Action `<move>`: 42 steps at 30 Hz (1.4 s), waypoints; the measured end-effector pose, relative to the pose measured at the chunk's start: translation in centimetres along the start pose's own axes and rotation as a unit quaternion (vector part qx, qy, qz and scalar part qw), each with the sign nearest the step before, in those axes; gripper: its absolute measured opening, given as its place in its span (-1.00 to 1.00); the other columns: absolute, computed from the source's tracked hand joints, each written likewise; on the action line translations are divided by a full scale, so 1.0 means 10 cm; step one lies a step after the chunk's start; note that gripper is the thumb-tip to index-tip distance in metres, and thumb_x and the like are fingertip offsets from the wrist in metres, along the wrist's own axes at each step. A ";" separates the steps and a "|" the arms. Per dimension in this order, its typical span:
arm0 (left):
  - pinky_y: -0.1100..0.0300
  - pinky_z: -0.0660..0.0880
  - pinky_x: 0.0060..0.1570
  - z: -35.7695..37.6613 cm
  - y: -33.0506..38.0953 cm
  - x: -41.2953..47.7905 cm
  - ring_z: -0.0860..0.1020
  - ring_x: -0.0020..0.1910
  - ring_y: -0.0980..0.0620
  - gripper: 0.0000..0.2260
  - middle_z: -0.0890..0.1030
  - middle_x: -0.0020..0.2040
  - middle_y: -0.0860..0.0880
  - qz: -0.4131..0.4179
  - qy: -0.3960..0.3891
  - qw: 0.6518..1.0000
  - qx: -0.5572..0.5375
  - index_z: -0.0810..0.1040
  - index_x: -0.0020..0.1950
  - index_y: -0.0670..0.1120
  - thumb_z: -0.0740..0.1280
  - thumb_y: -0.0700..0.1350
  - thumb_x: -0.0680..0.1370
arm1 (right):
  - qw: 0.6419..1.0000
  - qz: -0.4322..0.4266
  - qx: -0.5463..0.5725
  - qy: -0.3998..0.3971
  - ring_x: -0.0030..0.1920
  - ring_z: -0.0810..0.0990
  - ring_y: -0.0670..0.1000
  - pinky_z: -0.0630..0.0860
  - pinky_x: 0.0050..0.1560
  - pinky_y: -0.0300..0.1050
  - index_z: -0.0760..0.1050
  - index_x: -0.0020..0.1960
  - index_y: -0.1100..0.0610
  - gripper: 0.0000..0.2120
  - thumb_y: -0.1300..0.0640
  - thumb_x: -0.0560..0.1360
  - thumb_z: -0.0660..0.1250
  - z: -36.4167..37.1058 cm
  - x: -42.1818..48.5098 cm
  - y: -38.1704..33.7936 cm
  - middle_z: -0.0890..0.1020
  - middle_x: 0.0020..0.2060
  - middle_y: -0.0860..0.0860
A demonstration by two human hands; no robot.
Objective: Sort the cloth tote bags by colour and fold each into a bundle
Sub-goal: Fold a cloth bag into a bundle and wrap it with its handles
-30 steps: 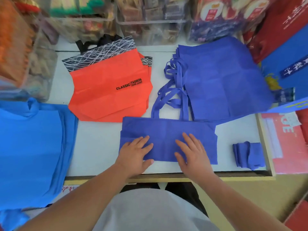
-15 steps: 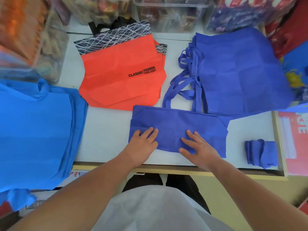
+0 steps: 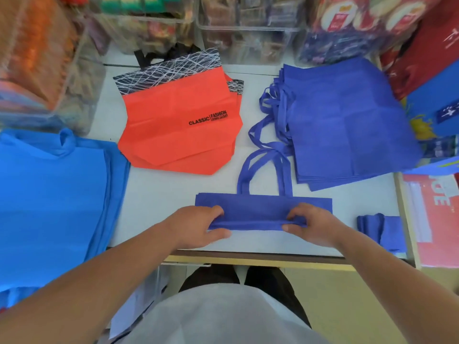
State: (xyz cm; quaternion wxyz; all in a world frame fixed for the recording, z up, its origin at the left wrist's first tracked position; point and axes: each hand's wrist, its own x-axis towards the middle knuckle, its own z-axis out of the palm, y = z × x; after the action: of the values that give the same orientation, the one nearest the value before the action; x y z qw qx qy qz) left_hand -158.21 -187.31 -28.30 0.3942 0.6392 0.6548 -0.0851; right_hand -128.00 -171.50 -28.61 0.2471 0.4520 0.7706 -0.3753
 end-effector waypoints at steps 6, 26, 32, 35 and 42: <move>0.10 0.44 -0.13 0.02 -0.12 0.33 0.59 0.02 -0.09 -0.71 0.64 0.06 0.03 -0.070 0.104 0.992 0.017 0.44 0.27 0.08 0.16 0.20 0.65 | 0.989 0.106 -0.041 0.089 0.28 0.54 0.02 0.47 0.11 -0.08 0.37 0.43 -0.24 -0.40 -0.49 0.48 0.16 -0.19 0.04 0.08 0.52 0.34 -0.19; -0.01 0.40 0.36 0.57 -0.36 0.42 0.45 0.44 -0.17 -0.41 0.44 0.50 -0.08 0.030 0.181 0.974 0.133 0.57 0.40 -0.01 0.51 -0.28 0.38 | 0.869 0.312 0.301 0.237 -0.01 0.54 0.14 0.56 -0.04 0.05 0.30 0.42 0.12 -0.40 -0.21 0.55 0.35 0.07 0.10 0.26 0.53 0.17 0.11; 0.00 0.55 0.26 0.69 -0.29 0.33 0.49 0.41 -0.13 -0.44 0.46 0.49 -0.08 0.006 0.216 0.974 0.068 0.59 0.37 -0.03 0.54 -0.22 0.37 | 0.882 0.132 0.271 0.362 -0.23 0.55 0.01 0.41 -0.29 -0.08 0.33 0.23 -0.03 -0.72 0.05 0.59 0.36 -0.38 -0.09 -0.19 0.53 0.00 -0.04; 0.05 0.64 -0.02 0.76 -0.15 0.19 0.59 0.24 -0.13 -0.75 0.58 0.35 -0.12 -0.012 0.276 0.961 0.025 0.70 0.10 -0.06 0.53 -0.17 0.42 | 0.906 0.035 0.137 0.398 -0.14 0.56 0.08 0.41 -0.19 -0.03 0.36 0.25 -0.07 -0.70 -0.01 0.58 0.36 -0.74 0.07 -0.47 0.56 0.03 -0.09; 0.04 0.60 -0.14 0.94 0.12 0.17 0.53 0.15 -0.11 -0.61 0.57 0.26 -0.05 -0.010 0.233 0.968 0.093 0.66 0.13 -0.07 0.56 0.03 0.36 | 0.861 0.034 -0.110 0.496 0.24 0.42 0.25 0.35 0.15 0.13 0.40 0.27 0.10 -0.31 -0.16 0.31 0.60 -0.90 0.65 -0.84 0.43 0.27 0.16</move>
State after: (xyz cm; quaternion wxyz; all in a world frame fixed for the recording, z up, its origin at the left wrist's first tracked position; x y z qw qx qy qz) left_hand -153.09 -191.58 -35.29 0.1687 0.6684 0.7244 0.0014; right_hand -138.79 -163.56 -24.95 -0.1068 0.5742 0.8117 -0.0053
